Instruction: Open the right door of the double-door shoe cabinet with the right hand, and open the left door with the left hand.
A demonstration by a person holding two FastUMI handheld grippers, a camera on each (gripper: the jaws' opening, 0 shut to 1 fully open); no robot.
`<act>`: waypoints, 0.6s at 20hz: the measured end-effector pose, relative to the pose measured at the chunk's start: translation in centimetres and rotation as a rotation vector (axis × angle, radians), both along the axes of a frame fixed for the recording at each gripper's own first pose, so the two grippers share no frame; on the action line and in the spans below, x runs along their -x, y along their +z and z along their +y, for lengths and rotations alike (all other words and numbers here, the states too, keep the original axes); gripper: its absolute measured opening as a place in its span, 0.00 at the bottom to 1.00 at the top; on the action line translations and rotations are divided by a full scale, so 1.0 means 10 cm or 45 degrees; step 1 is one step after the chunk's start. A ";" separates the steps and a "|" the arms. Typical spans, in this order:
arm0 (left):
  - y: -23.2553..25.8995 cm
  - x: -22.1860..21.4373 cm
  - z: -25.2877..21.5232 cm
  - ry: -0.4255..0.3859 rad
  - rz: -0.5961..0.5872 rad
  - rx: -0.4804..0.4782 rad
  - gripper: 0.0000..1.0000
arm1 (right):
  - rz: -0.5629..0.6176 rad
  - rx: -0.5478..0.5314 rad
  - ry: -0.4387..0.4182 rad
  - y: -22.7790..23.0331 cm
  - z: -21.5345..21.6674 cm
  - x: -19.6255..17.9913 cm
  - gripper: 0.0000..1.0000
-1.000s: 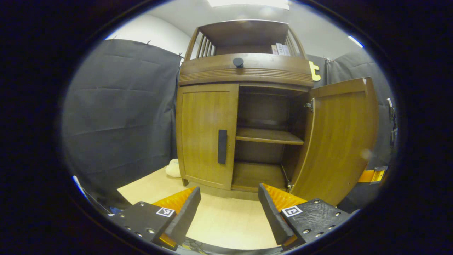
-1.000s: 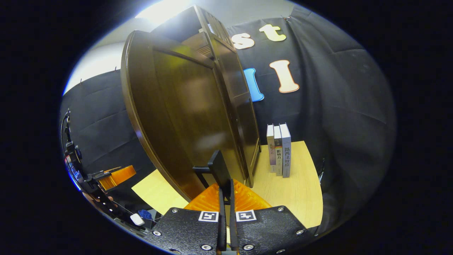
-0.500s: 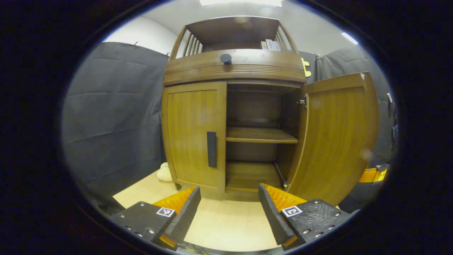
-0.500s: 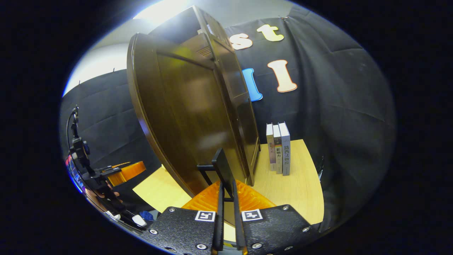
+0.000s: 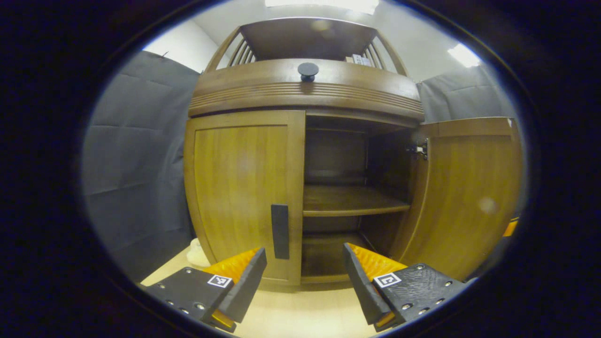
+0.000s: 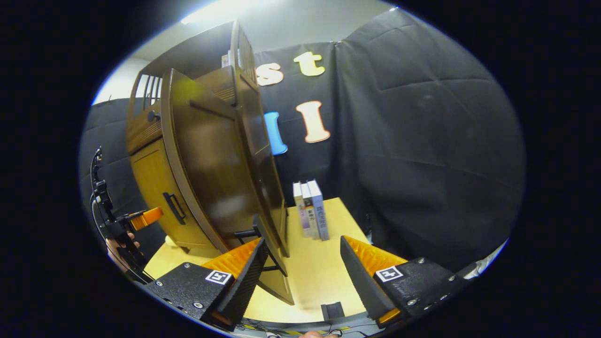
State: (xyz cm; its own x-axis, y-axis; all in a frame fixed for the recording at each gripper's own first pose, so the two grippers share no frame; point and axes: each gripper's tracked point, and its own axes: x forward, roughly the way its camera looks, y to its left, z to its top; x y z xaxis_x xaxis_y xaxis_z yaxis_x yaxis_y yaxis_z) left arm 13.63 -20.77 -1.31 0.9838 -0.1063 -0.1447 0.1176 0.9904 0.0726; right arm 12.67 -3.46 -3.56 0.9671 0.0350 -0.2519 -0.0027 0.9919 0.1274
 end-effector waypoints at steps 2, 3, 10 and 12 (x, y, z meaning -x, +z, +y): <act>-0.05 -0.26 0.13 -0.012 0.007 0.014 0.97 | -0.015 0.024 -0.098 0.05 -0.03 0.13 0.95; -0.08 -0.39 0.19 -0.021 0.011 0.023 0.97 | -0.019 0.031 -0.143 0.08 -0.02 0.19 0.95; -0.37 -1.05 0.35 -0.104 0.036 0.040 0.93 | -0.009 0.042 -0.394 0.11 0.10 0.62 0.95; -0.49 -1.19 0.28 -0.133 0.058 0.037 0.74 | -0.016 0.045 -0.427 0.12 0.19 0.70 0.95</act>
State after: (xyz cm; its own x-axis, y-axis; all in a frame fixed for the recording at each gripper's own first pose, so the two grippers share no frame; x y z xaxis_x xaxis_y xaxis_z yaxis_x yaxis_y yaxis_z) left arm 25.58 -17.94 -6.17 0.9596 -0.2124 -0.1846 0.2227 0.9742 0.0366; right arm 5.68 -1.52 -2.33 0.9265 -0.2940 -0.2349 0.3229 0.9417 0.0950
